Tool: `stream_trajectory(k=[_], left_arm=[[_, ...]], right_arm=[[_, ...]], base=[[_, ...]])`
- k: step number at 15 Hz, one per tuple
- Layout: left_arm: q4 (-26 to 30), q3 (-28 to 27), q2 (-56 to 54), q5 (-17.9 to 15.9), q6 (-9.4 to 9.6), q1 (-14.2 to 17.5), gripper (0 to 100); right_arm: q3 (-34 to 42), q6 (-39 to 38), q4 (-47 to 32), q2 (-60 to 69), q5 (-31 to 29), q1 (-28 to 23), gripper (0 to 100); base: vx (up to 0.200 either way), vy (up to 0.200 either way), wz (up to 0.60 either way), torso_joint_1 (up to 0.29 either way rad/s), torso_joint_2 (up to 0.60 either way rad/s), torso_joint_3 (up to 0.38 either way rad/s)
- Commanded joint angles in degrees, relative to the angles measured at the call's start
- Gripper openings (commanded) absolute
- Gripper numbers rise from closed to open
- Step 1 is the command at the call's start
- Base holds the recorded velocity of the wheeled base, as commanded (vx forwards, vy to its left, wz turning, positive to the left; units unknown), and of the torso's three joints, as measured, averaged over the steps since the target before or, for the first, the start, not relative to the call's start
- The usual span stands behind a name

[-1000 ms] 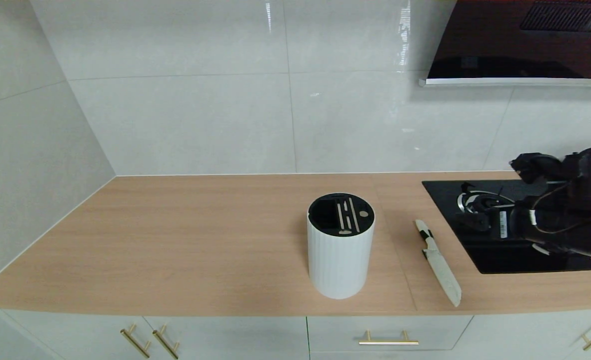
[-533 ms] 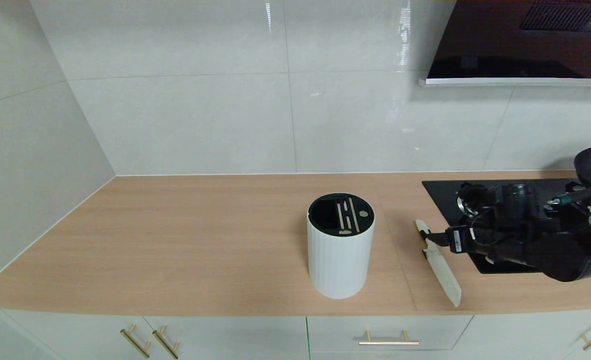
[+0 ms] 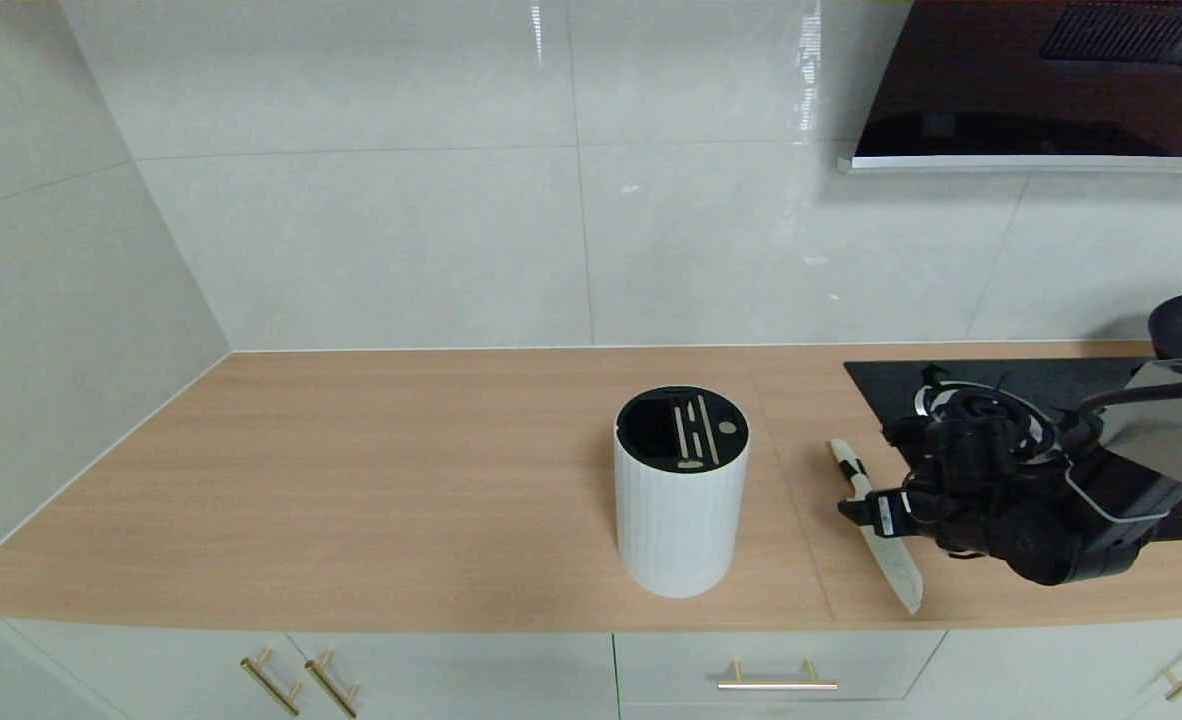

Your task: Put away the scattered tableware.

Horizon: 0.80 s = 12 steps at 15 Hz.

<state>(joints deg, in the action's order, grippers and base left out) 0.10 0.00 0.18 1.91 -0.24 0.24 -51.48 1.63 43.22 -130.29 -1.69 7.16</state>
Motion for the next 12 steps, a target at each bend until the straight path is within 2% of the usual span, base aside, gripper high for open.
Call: stream_trajectory(k=[1, 12], left_arm=[[0.0, 0.0, 0.0, 0.0, -0.02, 0.0, 100], [0.0, 0.0, 0.0, 0.0, 0.07, 0.0, 100]], right_arm=[[-1.2, -0.1, 0.0, -2.1, 0.0, 0.0, 100], [-4.8, -0.6, 0.0, -5.6, 0.1, 0.0, 100]], base=[[0.0, 0.0, 0.0, 0.0, 0.0, 0.0], [0.0, 0.0, 0.0, 0.0, 0.0, 0.0]])
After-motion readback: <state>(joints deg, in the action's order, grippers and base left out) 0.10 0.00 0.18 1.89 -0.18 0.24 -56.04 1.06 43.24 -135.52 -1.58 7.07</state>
